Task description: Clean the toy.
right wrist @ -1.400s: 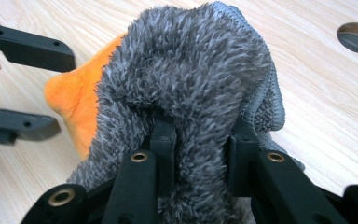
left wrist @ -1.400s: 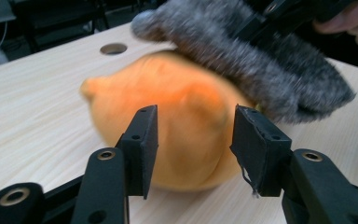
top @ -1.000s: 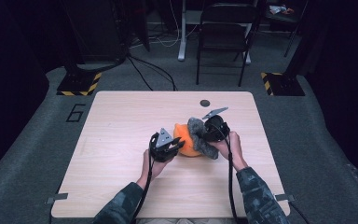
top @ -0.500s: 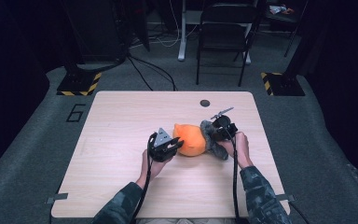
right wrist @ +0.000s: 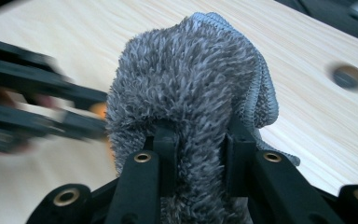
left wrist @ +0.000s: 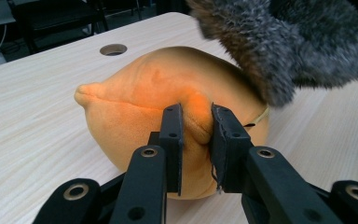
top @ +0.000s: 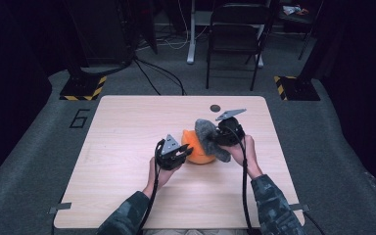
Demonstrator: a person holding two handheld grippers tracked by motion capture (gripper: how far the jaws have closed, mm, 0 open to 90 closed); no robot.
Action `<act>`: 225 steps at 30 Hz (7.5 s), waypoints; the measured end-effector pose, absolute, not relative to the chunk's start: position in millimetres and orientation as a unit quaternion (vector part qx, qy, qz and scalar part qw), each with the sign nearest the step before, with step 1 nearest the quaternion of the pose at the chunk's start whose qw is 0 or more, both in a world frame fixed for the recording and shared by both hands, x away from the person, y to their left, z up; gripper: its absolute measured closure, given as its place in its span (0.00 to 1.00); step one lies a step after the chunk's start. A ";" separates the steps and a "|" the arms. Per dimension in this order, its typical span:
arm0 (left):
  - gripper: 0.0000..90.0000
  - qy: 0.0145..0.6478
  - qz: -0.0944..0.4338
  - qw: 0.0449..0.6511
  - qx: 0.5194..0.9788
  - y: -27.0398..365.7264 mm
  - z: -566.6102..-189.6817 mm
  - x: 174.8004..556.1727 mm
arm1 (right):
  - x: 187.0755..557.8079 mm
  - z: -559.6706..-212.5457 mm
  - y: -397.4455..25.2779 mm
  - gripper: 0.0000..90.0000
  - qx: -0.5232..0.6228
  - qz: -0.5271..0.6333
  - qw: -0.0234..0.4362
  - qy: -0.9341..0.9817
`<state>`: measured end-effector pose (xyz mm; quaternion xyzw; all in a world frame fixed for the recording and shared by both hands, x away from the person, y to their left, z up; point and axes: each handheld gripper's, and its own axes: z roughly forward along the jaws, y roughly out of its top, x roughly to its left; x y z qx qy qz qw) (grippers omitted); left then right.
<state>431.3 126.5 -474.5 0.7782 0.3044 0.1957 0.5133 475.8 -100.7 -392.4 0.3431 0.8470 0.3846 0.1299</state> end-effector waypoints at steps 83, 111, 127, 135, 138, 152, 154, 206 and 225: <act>0.89 0.316 0.194 0.475 0.798 126.7 -483.3 435.7 | 484.9 -404.5 -106.2 0.81 0.352 0.351 0.131 0.858; 0.88 0.331 0.157 0.485 0.794 135.1 -479.6 436.7 | 490.9 -420.9 -105.7 0.80 0.368 0.287 0.130 0.875; 0.87 0.331 0.159 0.487 0.792 135.9 -480.2 436.7 | 508.2 -448.5 -126.8 0.80 0.415 0.225 0.125 0.873; 0.86 0.337 0.159 0.491 0.788 136.8 -481.1 436.4 | 491.5 -408.6 -115.6 0.81 0.373 0.299 0.139 0.867; 0.86 0.329 0.165 0.486 0.793 135.2 -479.9 435.3 | 480.3 -396.2 -104.4 0.81 0.346 0.332 0.133 0.868; 0.86 0.322 0.170 0.483 0.796 132.9 -480.3 433.7 | 468.2 -401.6 -74.4 0.80 0.314 0.328 0.160 0.877; 0.86 0.321 0.168 0.480 0.799 133.8 -480.0 434.1 | 470.8 -403.5 -77.2 0.80 0.315 0.319 0.160 0.880; 0.72 0.326 0.177 0.468 0.802 140.6 -479.0 437.3 | 485.2 -420.1 -92.4 0.81 0.349 0.286 0.143 0.881; 0.88 0.321 0.209 0.448 0.808 131.2 -486.2 436.4 | 486.9 -425.8 -94.7 0.80 0.354 0.309 0.149 0.870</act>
